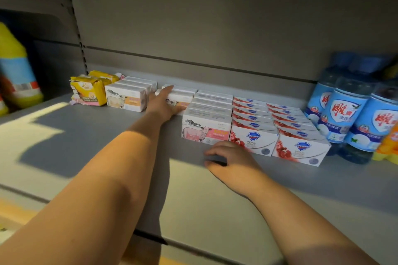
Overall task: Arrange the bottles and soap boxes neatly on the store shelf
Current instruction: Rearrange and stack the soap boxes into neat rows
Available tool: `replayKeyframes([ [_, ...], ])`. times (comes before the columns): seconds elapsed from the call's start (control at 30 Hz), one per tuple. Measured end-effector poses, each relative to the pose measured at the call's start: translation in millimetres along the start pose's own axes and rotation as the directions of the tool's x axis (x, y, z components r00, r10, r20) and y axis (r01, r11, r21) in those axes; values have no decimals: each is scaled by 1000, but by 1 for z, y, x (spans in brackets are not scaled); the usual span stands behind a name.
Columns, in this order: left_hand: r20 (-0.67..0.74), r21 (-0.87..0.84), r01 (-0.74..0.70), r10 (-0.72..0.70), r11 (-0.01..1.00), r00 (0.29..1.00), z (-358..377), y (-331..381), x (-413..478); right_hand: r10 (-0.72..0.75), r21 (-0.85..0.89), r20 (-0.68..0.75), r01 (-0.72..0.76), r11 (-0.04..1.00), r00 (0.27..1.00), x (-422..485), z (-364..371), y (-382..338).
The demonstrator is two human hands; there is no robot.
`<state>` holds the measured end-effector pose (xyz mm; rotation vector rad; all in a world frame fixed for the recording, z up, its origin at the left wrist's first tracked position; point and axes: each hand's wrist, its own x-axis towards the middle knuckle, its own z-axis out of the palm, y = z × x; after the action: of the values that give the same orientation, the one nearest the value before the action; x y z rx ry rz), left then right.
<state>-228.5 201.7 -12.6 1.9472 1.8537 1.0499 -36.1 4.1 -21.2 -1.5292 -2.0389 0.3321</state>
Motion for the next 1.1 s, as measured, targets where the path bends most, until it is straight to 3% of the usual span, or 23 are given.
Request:
replayKeyframes([
  [0.17, 59, 56, 9, -12, 998, 998, -2, 3, 13, 6, 12, -21, -6, 1000, 1000, 2, 1, 3],
  [0.33, 94, -159, -25, 41, 987, 995, -1, -2, 15, 14, -22, -46, -15, 1000, 999, 6, 2, 4],
  [0.57, -72, -118, 25, -34, 993, 997, -5, 0, -3, 37, -63, -74, -41, 997, 997, 6, 1, 1],
  [0.63, -165, -118, -52, 32, 992, 986, -11, -2, -13, 39, -75, -64, -44, 996, 997, 5, 0, 0],
  [0.7, -329, 27, -192, 190, 981, 925, -21, -2, -20, 43, -85, -60, -48, 995, 997, 5, 0, -1],
  [0.77, -372, 255, -212, 298, 943, 879, -34, -8, -18, 50, -86, -57, -55, 995, 997, 5, 0, -1],
  [0.9, -59, 599, -33, 86, 800, 995, -48, -30, -9, 52, -90, -59, -57, 994, 997, 6, 0, 1],
  [0.97, -2, 615, -33, 43, 788, 999, -46, -36, -9, 46, -90, -67, -52, 995, 997, 6, 1, 1],
  [1.1, -114, 612, -24, 118, 791, 986, -50, -32, -17, 46, -82, -70, -51, 995, 996, 5, 1, 2],
])
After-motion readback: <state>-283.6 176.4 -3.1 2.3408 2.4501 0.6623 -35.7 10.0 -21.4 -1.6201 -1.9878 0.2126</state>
